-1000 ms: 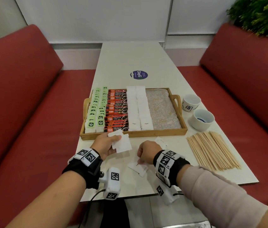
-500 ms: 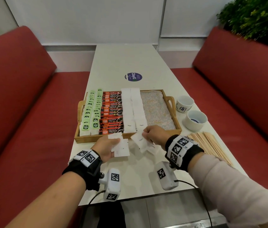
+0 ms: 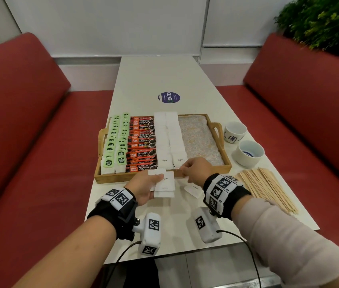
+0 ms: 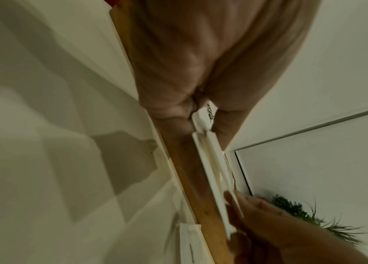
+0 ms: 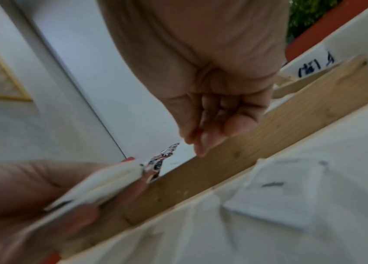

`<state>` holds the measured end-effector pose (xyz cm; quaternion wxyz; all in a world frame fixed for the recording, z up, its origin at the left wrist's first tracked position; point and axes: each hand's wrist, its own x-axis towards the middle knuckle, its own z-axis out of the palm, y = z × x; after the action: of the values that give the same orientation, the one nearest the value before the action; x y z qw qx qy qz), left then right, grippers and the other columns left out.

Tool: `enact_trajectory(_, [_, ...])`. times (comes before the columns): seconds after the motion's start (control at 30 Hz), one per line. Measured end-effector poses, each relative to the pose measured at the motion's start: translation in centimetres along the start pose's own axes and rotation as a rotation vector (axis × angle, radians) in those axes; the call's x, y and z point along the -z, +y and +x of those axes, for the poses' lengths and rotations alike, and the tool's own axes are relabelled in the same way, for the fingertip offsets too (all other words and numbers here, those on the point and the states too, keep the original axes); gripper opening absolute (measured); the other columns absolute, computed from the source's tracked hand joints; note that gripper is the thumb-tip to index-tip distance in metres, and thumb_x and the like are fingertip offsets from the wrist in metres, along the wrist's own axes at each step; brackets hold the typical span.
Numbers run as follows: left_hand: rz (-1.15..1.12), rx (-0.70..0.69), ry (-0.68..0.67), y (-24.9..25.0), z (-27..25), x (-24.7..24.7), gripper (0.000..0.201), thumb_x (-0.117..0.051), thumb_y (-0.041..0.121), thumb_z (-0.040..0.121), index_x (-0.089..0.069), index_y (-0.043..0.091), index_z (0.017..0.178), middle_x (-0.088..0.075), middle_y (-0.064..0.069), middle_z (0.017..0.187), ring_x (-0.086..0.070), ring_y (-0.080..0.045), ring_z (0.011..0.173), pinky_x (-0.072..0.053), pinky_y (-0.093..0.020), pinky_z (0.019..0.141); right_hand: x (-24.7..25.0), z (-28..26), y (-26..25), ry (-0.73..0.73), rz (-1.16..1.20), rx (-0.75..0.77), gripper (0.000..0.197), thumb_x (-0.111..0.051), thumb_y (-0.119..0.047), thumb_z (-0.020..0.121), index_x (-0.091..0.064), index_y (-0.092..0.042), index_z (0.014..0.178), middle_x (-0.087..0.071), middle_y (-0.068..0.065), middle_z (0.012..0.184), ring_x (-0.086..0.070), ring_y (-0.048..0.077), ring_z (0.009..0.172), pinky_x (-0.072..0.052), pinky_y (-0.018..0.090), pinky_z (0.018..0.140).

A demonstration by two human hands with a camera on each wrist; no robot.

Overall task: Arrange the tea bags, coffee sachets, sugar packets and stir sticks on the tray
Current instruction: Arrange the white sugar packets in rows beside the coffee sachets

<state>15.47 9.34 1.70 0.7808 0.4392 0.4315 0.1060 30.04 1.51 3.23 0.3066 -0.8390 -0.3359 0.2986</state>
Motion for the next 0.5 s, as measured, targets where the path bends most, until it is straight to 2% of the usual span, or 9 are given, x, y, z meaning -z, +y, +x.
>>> enact_trajectory(0.07, [0.011,-0.005,0.002,-0.1,0.1,0.1,0.025,-0.045,0.002,0.098,-0.054,0.006,0.12,-0.067,-0.01,0.096,-0.066,-0.021,0.082,-0.059,-0.033,0.057,0.8,0.3,0.8,0.026,-0.221,-0.009,0.018,-0.054,-0.011,0.091,-0.072,-0.009,0.093,-0.07,0.007,0.099,-0.064,0.023,0.088,-0.053,0.032,0.083])
enact_trajectory(0.1, [0.014,-0.006,0.005,-0.1,0.2,0.1,0.024,-0.045,0.003,0.098,-0.054,0.007,0.12,-0.067,-0.01,0.097,-0.065,-0.022,0.083,-0.059,-0.034,0.058,1.0,0.4,1.3,0.017,-0.31,-0.02,0.021,-0.052,-0.008,0.091,-0.072,-0.009,0.098,-0.069,0.008,0.104,-0.064,0.024,0.095,-0.052,0.032,0.087])
enact_trajectory(0.2, [0.028,-0.012,0.005,-0.3,0.5,0.1,0.024,-0.045,0.003,0.098,-0.054,0.007,0.119,-0.067,-0.01,0.098,-0.066,-0.022,0.085,-0.058,-0.037,0.063,1.0,0.7,2.8,-0.01,-0.466,-0.075,0.023,-0.055,-0.006,0.087,-0.069,-0.009,0.105,-0.067,0.009,0.108,-0.063,0.024,0.098,-0.054,0.032,0.086])
enact_trajectory(0.33, [0.019,-0.009,0.0,-0.4,0.6,-0.1,0.023,-0.045,0.003,0.098,-0.054,0.007,0.118,-0.067,-0.011,0.097,-0.066,-0.023,0.084,-0.059,-0.036,0.061,0.5,0.5,3.8,-0.032,-0.596,-0.076,0.032,-0.064,-0.014,0.085,-0.06,-0.012,0.116,-0.062,0.008,0.115,-0.061,0.025,0.103,-0.052,0.033,0.086])
enact_trajectory(0.5, [0.029,-0.005,0.007,-0.6,0.4,-0.2,0.024,-0.045,0.003,0.098,-0.053,0.008,0.12,-0.067,-0.01,0.098,-0.065,-0.023,0.086,-0.058,-0.038,0.065,0.3,0.1,4.2,-0.052,-0.516,-0.094,0.052,-0.075,-0.016,0.076,-0.049,-0.014,0.121,-0.058,0.007,0.117,-0.057,0.024,0.107,-0.049,0.032,0.085])
